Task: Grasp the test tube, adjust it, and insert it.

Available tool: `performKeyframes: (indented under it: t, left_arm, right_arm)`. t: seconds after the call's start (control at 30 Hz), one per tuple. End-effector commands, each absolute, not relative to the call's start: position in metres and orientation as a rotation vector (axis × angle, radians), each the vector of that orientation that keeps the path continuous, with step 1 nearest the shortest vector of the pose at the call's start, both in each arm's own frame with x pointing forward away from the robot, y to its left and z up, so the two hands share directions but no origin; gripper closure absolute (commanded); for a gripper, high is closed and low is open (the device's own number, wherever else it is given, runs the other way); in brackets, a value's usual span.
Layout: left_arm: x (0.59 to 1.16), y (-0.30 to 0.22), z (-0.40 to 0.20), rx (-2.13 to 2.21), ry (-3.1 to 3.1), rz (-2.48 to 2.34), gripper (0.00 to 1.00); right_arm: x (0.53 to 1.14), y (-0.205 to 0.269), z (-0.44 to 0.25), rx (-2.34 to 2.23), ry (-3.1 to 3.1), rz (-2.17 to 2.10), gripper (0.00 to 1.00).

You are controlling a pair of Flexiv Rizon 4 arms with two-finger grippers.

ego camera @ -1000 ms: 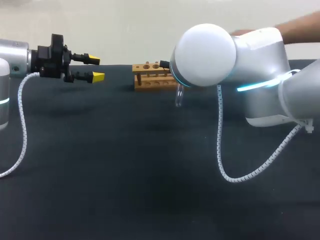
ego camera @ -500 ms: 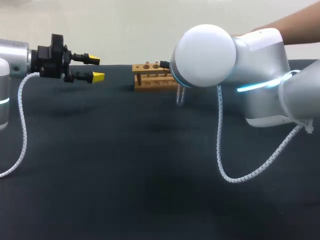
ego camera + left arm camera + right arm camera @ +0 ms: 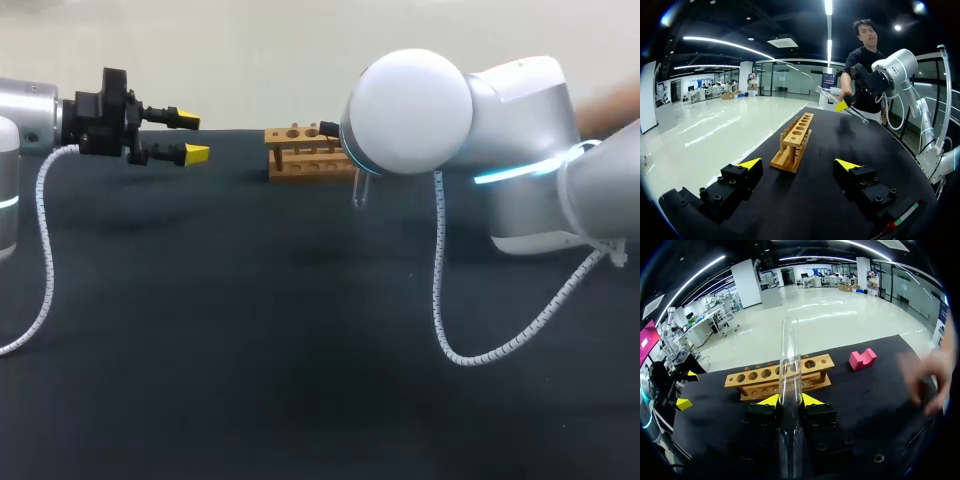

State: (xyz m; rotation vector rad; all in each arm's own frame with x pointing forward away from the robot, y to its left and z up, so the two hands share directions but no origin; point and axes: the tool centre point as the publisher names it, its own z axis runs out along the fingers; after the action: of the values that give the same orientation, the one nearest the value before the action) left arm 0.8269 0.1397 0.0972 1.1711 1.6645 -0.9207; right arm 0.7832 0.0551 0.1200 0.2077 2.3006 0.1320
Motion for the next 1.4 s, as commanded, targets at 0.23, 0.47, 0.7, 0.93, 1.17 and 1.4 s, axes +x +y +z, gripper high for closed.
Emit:
performKeyframes:
  t: [0.23, 0.47, 0.7, 0.93, 1.17, 1.4]
  left_arm:
    - [0.826, 0.14, 0.096, 1.17, 1.66, -0.919, 0.0]
    - [0.826, 0.14, 0.096, 1.17, 1.66, -0.919, 0.0]
    - [0.826, 0.14, 0.096, 1.17, 1.66, -0.919, 0.0]
    - [0.826, 0.14, 0.096, 1.17, 1.66, -0.919, 0.0]
    - [0.826, 0.14, 0.096, 1.17, 1.66, -0.919, 0.0]
    - [0.826, 0.14, 0.096, 1.17, 1.66, -0.919, 0.0]
  right_arm:
    - [0.807, 0.055, 0.104, 0.104, 2.334, 0.134, 1.0]
    - [0.819, 0.061, 0.087, 0.045, 2.374, 0.142, 1.0]
    - [0.823, 0.063, 0.075, 0.049, 2.403, 0.153, 1.0]
    - [0.825, 0.064, 0.068, 0.059, 2.416, 0.156, 1.0]
    - [0.829, 0.065, 0.06, 0.06, 2.441, 0.167, 1.0]
    - [0.835, 0.063, 0.053, 0.061, 2.457, 0.169, 1.0]
